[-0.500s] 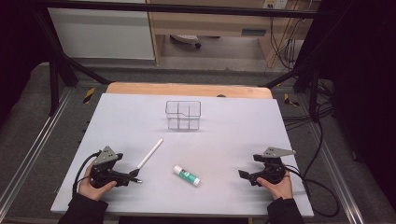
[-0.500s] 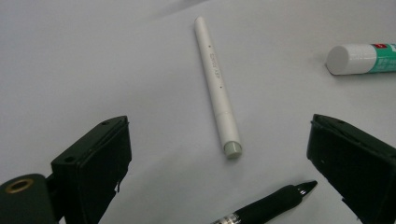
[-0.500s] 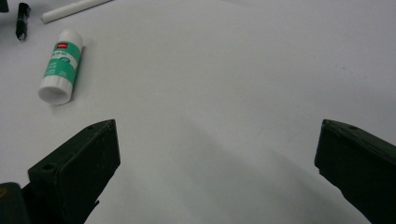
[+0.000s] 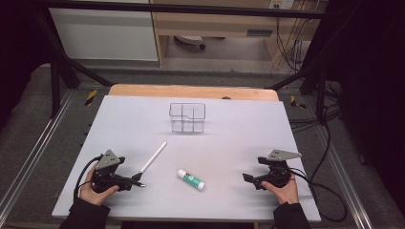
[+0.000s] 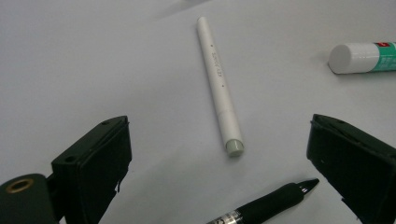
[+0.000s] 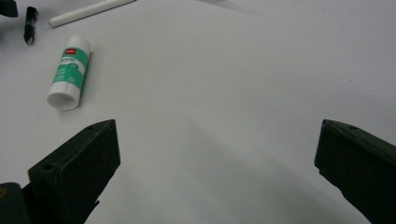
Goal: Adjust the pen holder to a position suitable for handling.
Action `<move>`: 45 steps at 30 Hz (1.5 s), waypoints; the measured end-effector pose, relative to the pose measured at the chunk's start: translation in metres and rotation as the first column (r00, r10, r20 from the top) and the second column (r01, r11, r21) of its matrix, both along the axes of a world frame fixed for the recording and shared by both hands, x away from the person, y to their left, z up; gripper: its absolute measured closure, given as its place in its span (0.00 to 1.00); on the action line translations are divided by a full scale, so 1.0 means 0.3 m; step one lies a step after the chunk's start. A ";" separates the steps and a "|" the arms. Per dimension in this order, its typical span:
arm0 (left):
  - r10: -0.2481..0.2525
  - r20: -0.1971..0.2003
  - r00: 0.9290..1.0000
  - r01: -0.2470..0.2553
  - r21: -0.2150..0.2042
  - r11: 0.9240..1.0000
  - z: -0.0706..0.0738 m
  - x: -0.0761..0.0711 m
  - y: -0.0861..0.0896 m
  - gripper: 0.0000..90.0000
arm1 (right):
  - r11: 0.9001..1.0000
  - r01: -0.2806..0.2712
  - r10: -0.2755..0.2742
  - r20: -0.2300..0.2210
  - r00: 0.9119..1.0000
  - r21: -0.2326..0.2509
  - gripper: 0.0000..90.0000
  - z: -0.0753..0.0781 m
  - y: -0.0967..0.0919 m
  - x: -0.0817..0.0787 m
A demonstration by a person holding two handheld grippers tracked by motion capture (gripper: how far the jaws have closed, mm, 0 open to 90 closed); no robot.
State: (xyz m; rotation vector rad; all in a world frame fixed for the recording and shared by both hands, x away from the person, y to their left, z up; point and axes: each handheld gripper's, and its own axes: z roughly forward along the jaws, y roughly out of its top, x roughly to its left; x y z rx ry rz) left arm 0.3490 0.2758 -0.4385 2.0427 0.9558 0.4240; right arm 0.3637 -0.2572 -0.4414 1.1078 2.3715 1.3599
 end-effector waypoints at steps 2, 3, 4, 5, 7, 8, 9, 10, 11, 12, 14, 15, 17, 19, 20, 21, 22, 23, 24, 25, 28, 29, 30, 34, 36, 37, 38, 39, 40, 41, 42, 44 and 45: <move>-0.002 -0.002 1.000 0.002 0.000 1.000 -0.001 0.001 -0.001 0.07 | 1.000 -0.005 0.005 0.002 1.000 -0.011 0.00 0.002 0.016 0.003; -0.002 0.000 1.000 0.002 0.002 1.000 0.000 0.001 -0.002 0.07 | 1.000 -0.011 0.011 0.005 1.000 -0.015 0.00 0.002 0.021 0.006; -0.001 0.000 1.000 0.001 0.001 1.000 0.000 0.001 -0.002 0.07 | 1.000 -0.010 0.010 0.005 1.000 -0.017 0.00 0.003 0.027 0.007; 0.000 0.000 1.000 0.000 0.000 1.000 0.000 0.001 -0.001 0.07 | 1.000 -0.014 0.014 0.008 1.000 -0.021 0.00 0.003 0.033 0.009; 0.001 0.000 1.000 -0.001 0.001 1.000 0.000 0.000 -0.001 0.07 | 0.999 -0.019 0.020 0.012 1.000 -0.031 0.00 0.006 0.046 0.009; 0.001 0.000 1.000 -0.001 0.002 1.000 0.000 -0.001 -0.001 0.07 | 0.999 -0.023 0.024 0.013 1.000 -0.040 0.00 0.008 0.052 0.009; 0.003 -0.001 1.000 -0.003 0.005 1.000 -0.002 0.000 -0.002 0.07 | 0.999 -0.026 0.027 0.019 0.999 -0.046 0.00 0.010 0.059 0.010; 0.003 -0.001 1.000 -0.003 0.005 1.000 -0.002 0.000 -0.002 0.07 | 0.998 -0.030 0.031 0.024 0.999 -0.046 0.00 0.011 0.065 0.011; 0.003 -0.002 1.000 -0.003 0.005 1.000 -0.003 0.001 -0.003 0.07 | 0.998 -0.034 0.036 0.025 0.999 -0.048 0.00 0.012 0.071 0.011; 0.001 -0.002 1.000 -0.001 0.006 1.000 -0.003 0.001 -0.003 0.07 | 0.998 -0.034 0.036 0.025 0.999 -0.048 0.00 0.012 0.071 0.011; 0.001 -0.004 1.000 -0.001 0.006 1.000 -0.004 0.001 -0.005 0.07 | 0.997 -0.037 0.039 0.029 0.999 -0.063 0.00 0.017 0.086 0.013; 0.000 -0.003 1.000 0.000 0.006 1.000 -0.004 0.001 -0.006 0.07 | 0.997 -0.040 0.043 0.037 0.998 -0.069 0.00 0.019 0.090 0.016; 0.000 -0.004 1.000 0.000 0.006 1.000 -0.005 0.001 -0.008 0.07 | 0.996 -0.038 0.041 0.043 0.998 -0.076 0.00 0.023 0.102 0.018; -0.003 -0.004 1.000 0.003 0.011 1.000 -0.006 0.002 -0.011 0.07 | 0.995 -0.040 0.044 0.051 0.998 -0.088 0.00 0.029 0.115 0.022; -0.002 -0.004 1.000 0.002 0.012 1.000 -0.006 0.002 -0.011 0.07 | 0.995 -0.045 0.050 0.056 0.997 -0.091 0.00 0.031 0.121 0.025; -0.002 -0.005 1.000 0.002 0.011 1.000 -0.007 0.002 -0.011 0.07 | 0.994 -0.047 0.053 0.059 0.997 -0.095 0.00 0.034 0.127 0.027; -0.003 -0.005 1.000 0.003 0.011 1.000 -0.007 0.002 -0.010 0.07 | 0.994 -0.048 0.054 0.062 0.997 -0.097 0.00 0.036 0.134 0.030; -0.002 -0.005 1.000 0.002 0.010 1.000 -0.007 0.002 -0.010 0.07 | 0.994 -0.048 0.054 0.062 0.997 -0.097 0.00 0.036 0.134 0.030; -0.001 -0.004 1.000 0.001 0.010 1.000 -0.006 0.002 -0.009 0.07 | 0.994 -0.048 0.055 0.064 0.996 -0.094 0.00 0.041 0.147 0.035; -0.001 -0.004 1.000 0.001 0.011 1.000 -0.006 0.002 -0.009 0.07 | 0.994 -0.048 0.055 0.064 0.996 -0.094 0.00 0.041 0.147 0.035; 0.002 -0.004 1.000 -0.002 0.009 1.000 -0.006 0.002 -0.007 0.07 | 0.992 -0.062 0.070 0.070 0.995 -0.112 0.00 0.051 0.169 0.041; 0.003 -0.004 1.000 -0.002 0.008 1.000 -0.006 0.002 -0.007 0.07 | 0.991 -0.067 0.076 0.071 0.995 -0.117 0.00 0.054 0.175 0.043; 0.003 -0.004 1.000 -0.003 0.010 1.000 -0.007 0.002 -0.007 0.07 | 0.990 -0.070 0.079 0.072 0.994 -0.123 0.00 0.057 0.181 0.045; 0.004 -0.004 1.000 -0.004 0.012 1.000 -0.008 0.003 -0.005 0.07 | 0.986 -0.079 0.093 0.088 0.992 -0.144 0.01 0.076 0.205 0.054; 0.004 -0.004 1.000 -0.004 0.014 1.000 -0.008 0.003 -0.005 0.07 | 0.984 -0.087 0.102 0.094 0.990 -0.153 0.01 0.087 0.220 0.058; 0.004 -0.003 1.000 -0.004 0.014 1.000 -0.008 0.003 -0.005 0.07 | 0.981 -0.097 0.116 0.104 0.988 -0.169 0.01 0.097 0.237 0.063; 0.004 -0.002 1.000 -0.004 0.014 1.000 -0.008 0.003 -0.005 0.07 | 0.981 -0.097 0.116 0.104 0.988 -0.169 0.01 0.097 0.237 0.063; 0.005 -0.001 1.000 -0.005 0.014 1.000 -0.008 0.003 -0.004 0.07 | 0.979 -0.102 0.122 0.108 0.987 -0.174 0.01 0.102 0.246 0.065; 0.005 -0.001 1.000 -0.005 0.013 1.000 -0.007 0.002 -0.004 0.07 | 0.976 -0.109 0.133 0.117 0.984 -0.190 0.01 0.112 0.264 0.071; 0.006 0.000 1.000 -0.006 0.013 1.000 -0.007 0.003 -0.003 0.07 | 0.976 -0.109 0.133 0.117 0.984 -0.190 0.01 0.112 0.264 0.071; 0.006 0.002 1.000 -0.006 0.014 1.000 -0.007 0.003 -0.003 0.07 | 0.974 -0.114 0.140 0.124 0.982 -0.196 0.01 0.117 0.274 0.074; 0.006 0.001 1.000 -0.006 0.014 1.000 -0.007 0.003 -0.002 0.07 | 0.971 -0.121 0.149 0.128 0.981 -0.204 0.01 0.125 0.293 0.081; 0.007 0.001 1.000 -0.007 0.013 1.000 -0.007 0.003 -0.002 0.07 | 0.969 -0.123 0.153 0.132 0.979 -0.213 0.01 0.130 0.303 0.085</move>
